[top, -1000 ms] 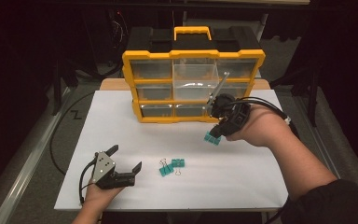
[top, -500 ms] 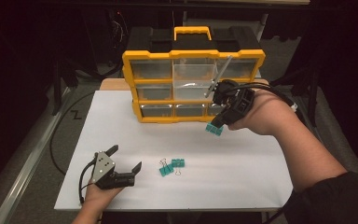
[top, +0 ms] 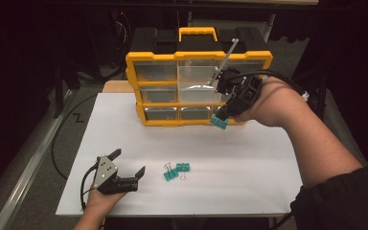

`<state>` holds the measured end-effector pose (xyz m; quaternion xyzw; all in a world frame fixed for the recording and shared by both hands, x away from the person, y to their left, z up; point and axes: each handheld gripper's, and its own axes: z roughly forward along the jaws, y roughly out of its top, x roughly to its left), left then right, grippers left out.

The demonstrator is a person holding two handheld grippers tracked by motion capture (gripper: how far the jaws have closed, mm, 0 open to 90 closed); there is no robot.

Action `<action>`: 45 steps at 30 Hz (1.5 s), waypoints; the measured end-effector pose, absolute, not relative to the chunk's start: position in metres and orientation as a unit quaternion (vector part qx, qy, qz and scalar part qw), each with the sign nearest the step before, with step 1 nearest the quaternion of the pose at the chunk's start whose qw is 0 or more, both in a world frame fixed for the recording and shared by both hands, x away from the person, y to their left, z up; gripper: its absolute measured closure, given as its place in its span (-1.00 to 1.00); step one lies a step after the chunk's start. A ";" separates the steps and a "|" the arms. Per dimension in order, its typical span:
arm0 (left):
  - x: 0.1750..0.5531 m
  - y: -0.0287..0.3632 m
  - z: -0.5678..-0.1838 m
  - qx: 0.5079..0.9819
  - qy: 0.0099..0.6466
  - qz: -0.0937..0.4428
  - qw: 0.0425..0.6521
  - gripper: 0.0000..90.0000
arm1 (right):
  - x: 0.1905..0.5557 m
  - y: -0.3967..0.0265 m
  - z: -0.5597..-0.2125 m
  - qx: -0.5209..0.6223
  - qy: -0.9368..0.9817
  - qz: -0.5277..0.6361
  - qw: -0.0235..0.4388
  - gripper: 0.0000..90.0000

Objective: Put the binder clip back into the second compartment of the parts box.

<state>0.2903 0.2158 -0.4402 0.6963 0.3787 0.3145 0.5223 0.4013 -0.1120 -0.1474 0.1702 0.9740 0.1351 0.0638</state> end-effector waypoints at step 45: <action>0.292 0.220 -0.441 0.695 0.380 0.311 0.524 -0.99 | 0.422 -0.098 -0.086 0.179 0.970 0.132 0.099 1.00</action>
